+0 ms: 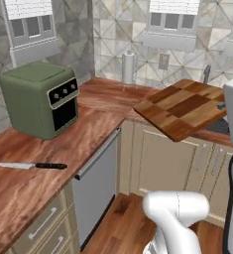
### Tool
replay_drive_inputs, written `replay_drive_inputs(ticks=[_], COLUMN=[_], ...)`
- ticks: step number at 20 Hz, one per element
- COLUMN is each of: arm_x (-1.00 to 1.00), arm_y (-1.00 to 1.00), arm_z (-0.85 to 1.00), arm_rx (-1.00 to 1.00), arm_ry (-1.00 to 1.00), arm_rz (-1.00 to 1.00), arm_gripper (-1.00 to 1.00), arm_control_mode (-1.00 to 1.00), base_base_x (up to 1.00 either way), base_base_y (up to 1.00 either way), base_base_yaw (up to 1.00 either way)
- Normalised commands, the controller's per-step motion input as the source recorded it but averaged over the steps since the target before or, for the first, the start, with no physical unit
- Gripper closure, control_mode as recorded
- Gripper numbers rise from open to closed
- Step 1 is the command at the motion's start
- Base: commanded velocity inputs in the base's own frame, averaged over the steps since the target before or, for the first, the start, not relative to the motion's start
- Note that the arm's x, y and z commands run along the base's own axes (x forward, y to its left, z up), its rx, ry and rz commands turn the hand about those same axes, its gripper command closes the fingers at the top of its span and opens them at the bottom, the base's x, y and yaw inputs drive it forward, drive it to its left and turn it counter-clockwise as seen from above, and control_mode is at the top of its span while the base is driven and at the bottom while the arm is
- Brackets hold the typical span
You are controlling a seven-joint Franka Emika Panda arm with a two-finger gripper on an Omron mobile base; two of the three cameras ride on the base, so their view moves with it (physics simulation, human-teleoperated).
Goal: Move the cutting board and knife to the sink. Then move spray from the cabinet to the counter.
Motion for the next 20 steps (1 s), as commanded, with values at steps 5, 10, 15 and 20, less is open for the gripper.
replay_drive_inputs(ticks=[5,10,15,20], arm_x=[0.0,0.0,0.0,0.0], arm_y=[0.0,0.0,0.0,0.0], arm_z=[0.0,0.0,0.0,0.0], arm_rx=[0.0,0.0,0.0,0.0], arm_ry=[0.0,0.0,0.0,0.0], arm_rz=[0.0,0.0,0.0,0.0], arm_gripper=[1.0,1.0,1.0,1.0], arm_control_mode=[1.0,1.0,1.0,1.0], base_base_x=[0.0,0.31,0.6,0.88], base_base_y=[-0.04,0.05,0.18,0.2], base_base_yaw=[-0.55,-0.42,-0.31,-0.24])
